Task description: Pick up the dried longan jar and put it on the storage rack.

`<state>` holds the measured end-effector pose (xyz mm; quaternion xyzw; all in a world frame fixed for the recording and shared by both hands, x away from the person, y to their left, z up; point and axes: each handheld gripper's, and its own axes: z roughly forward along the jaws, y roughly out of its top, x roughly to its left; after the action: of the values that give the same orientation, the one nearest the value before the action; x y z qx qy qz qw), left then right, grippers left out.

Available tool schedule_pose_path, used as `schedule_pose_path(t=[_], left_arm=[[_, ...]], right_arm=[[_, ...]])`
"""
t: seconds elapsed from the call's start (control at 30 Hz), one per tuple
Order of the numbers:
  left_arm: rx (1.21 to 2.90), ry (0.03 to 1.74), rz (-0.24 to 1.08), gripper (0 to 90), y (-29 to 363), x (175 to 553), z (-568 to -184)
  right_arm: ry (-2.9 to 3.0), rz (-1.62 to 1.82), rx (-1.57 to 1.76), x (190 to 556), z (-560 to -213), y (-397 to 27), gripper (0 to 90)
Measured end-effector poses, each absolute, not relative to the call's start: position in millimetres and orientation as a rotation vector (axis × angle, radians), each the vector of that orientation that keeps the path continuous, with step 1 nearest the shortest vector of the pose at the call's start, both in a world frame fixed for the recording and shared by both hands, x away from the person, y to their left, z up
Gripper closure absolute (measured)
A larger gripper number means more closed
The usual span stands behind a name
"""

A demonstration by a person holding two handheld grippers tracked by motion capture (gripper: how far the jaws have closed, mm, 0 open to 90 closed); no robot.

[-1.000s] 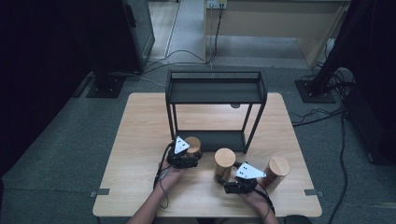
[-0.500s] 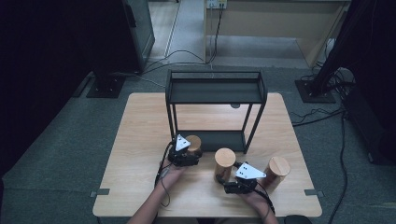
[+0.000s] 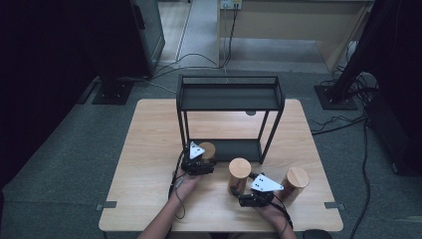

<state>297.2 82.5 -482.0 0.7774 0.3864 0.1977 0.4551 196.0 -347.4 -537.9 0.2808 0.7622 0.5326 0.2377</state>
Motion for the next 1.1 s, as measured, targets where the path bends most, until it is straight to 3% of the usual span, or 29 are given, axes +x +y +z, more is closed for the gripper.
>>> schedule_pose_path(t=[1.1], left_arm=[[1.907,1.091,0.591,25.5,45.5,316.6,-479.4]], right_arm=[[2.082,1.457,0.768,194.4,-538.3,-346.8,16.9]])
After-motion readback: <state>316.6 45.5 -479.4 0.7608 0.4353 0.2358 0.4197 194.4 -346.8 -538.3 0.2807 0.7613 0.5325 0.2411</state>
